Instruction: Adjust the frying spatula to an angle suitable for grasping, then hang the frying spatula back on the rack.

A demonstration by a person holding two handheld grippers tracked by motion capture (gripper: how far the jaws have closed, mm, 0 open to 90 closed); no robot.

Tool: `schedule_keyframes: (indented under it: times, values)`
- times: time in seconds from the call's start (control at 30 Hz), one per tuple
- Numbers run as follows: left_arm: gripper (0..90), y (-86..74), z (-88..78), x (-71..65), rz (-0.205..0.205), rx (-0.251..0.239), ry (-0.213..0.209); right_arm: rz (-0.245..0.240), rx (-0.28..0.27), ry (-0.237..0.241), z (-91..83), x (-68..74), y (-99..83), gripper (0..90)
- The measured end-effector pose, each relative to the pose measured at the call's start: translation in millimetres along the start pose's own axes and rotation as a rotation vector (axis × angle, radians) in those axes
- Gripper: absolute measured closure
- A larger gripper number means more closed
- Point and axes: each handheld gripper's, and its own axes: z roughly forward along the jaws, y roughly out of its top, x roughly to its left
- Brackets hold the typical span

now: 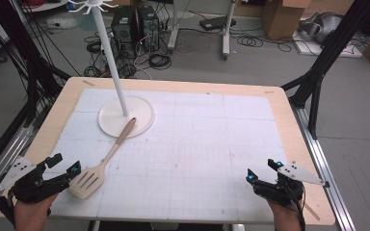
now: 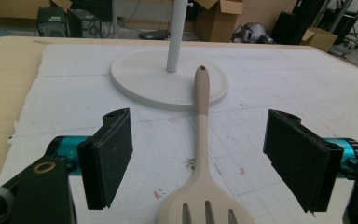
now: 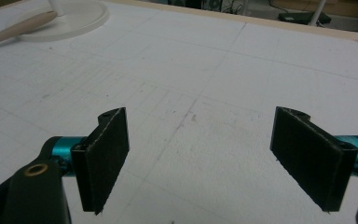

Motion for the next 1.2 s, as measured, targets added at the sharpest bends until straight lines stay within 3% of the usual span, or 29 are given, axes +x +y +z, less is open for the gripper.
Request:
schedule_keyframes:
  times: [0.3, 0.77, 0.9, 1.2]
  values:
    - [24.5, -0.7, 0.3, 0.1, -0.001, 0.002, 0.004, 0.016, 0.0, 0.0, 1.9, -6.0, -2.1, 18.3]
    - [25.0, -0.3, 3.3, -0.8, 0.017, 0.007, -0.02, -0.003, 0.005, 0.0, 6.2, 2.5, 2.0, 18.2]
    - [25.0, 0.5, 5.3, -3.0, 0.014, 0.015, -0.022, 0.012, 0.002, 0.002, 4.5, 1.3, 0.7, 18.3]
    - [26.5, 8.7, 16.6, -3.8, 0.014, 0.053, -0.068, 0.008, 0.009, 0.012, 11.5, 0.4, 1.4, 18.3]
